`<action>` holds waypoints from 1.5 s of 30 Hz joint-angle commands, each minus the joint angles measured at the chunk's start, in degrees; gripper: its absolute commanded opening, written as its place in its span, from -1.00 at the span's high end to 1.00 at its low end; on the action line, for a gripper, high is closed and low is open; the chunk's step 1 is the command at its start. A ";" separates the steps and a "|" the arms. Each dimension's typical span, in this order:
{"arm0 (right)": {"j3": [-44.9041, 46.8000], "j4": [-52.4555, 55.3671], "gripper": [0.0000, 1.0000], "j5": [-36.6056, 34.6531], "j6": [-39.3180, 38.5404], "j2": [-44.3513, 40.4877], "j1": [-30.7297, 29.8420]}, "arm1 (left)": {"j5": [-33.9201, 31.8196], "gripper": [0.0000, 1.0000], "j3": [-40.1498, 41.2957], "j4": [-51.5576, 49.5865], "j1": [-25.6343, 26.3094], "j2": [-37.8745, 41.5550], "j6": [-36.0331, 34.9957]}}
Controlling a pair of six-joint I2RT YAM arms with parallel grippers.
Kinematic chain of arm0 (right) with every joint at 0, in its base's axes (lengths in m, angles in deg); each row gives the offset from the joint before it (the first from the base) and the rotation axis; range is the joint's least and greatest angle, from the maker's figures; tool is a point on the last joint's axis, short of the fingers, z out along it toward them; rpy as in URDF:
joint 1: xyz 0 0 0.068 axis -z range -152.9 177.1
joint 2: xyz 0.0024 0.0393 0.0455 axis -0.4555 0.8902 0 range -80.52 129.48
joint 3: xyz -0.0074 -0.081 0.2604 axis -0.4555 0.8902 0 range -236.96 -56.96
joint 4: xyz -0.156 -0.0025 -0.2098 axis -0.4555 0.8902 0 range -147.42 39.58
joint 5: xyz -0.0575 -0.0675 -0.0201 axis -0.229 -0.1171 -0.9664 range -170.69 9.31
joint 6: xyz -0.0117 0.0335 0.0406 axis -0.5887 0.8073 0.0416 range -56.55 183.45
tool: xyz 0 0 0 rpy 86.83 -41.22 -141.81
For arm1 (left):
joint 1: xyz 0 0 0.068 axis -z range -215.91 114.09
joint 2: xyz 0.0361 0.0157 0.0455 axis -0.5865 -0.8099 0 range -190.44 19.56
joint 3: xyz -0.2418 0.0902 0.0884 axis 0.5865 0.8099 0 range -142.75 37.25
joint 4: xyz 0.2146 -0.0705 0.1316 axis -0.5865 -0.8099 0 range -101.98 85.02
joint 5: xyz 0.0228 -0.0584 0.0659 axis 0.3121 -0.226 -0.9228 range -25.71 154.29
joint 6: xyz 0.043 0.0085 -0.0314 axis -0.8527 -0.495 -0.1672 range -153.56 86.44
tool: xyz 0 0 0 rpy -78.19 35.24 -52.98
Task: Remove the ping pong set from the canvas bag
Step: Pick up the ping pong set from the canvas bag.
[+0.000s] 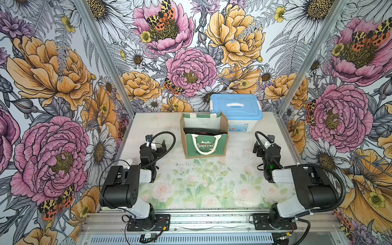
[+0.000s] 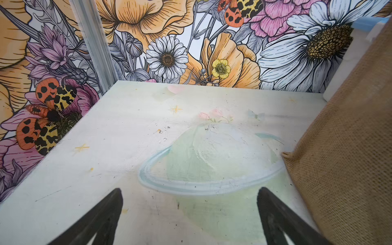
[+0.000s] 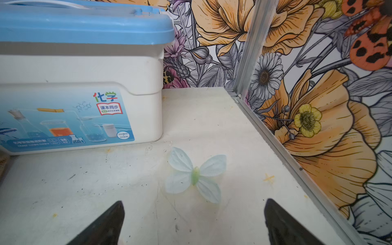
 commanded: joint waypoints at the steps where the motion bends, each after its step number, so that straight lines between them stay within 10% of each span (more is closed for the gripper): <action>1: -1.20 -0.57 -0.99 0.19 0.43 0.48 0.25 | 1.55 -0.98 -0.71 0.62 -0.30 0.21 -0.75; 37: 2.13 -5.13 -0.99 0.60 0.11 -1.85 0.25 | 2.06 -0.98 0.91 3.58 0.57 0.40 -2.20; 45: -2.54 14.30 -0.99 -6.52 3.91 -16.09 0.02 | 5.93 -0.98 -4.87 -13.72 0.49 7.93 -3.37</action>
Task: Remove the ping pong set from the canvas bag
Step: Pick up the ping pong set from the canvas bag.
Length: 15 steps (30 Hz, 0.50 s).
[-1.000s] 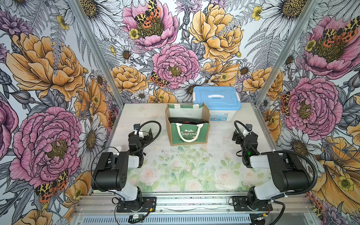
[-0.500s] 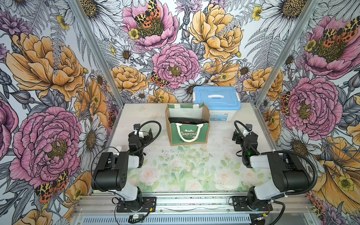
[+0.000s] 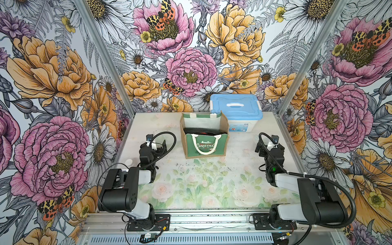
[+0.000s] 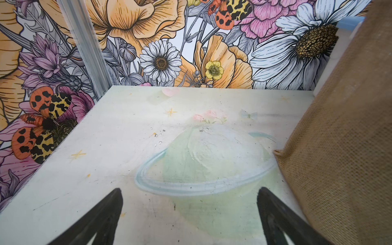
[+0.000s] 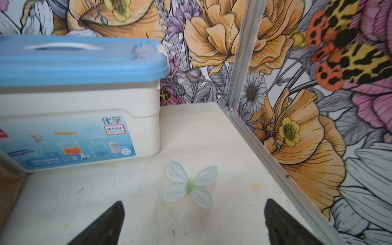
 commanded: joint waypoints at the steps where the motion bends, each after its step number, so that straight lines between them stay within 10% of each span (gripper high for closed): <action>1: -6.15 13.22 -0.99 -5.12 4.23 -5.14 0.03 | 3.86 -0.98 -5.43 -11.21 0.46 4.34 -1.58; 9: -34.27 54.69 -0.99 -20.52 20.65 -0.26 -1.53 | 5.77 -0.98 -18.82 -33.33 -0.01 9.26 0.03; 15: -44.62 62.05 -0.99 -11.82 17.02 -0.14 -6.71 | 9.29 -0.97 -29.27 -46.73 0.21 9.85 1.36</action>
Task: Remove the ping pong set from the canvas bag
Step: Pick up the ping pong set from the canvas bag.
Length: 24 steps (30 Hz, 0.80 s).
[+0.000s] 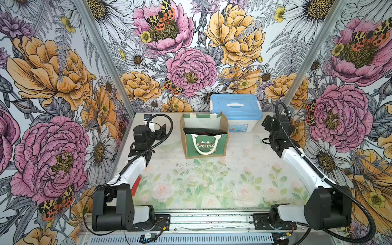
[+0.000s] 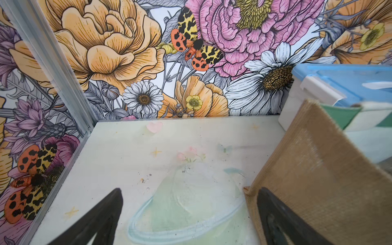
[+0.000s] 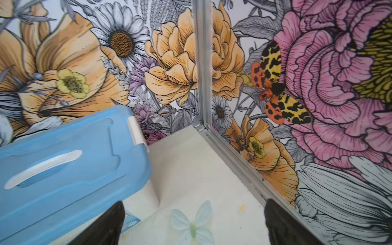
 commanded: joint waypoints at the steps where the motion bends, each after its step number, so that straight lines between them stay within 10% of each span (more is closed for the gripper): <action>1: -3.87 9.50 -0.99 3.34 0.50 -0.98 -2.95 | 2.82 -0.98 -5.26 -12.15 0.46 0.87 1.66; 12: -17.89 9.67 -0.79 24.39 -3.64 2.62 -13.11 | 7.86 -0.96 -20.25 -27.39 4.81 -2.86 4.98; 24: -30.48 14.16 -0.58 22.81 -12.67 16.03 -27.79 | 5.57 -0.97 -25.32 -30.96 11.68 -8.19 8.49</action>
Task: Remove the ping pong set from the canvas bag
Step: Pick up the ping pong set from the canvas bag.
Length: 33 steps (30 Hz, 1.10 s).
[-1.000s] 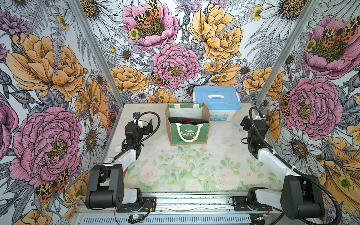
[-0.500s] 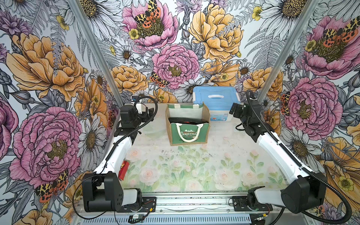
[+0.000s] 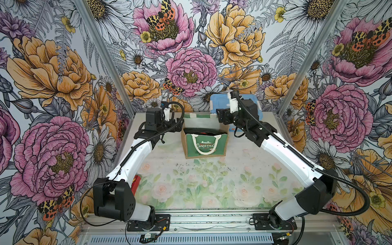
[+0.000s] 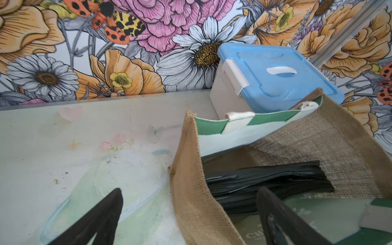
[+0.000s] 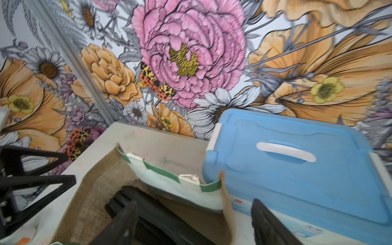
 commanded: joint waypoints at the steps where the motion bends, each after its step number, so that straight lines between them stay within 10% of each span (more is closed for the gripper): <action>1: -3.37 2.78 -0.57 -0.37 -3.17 3.10 -1.68 | -0.72 -0.97 -2.56 -1.59 0.49 -1.87 2.04; 33: -4.33 7.38 -0.47 -5.15 -5.83 12.20 -6.18 | -7.06 -0.15 -9.33 -7.83 4.93 -9.31 0.50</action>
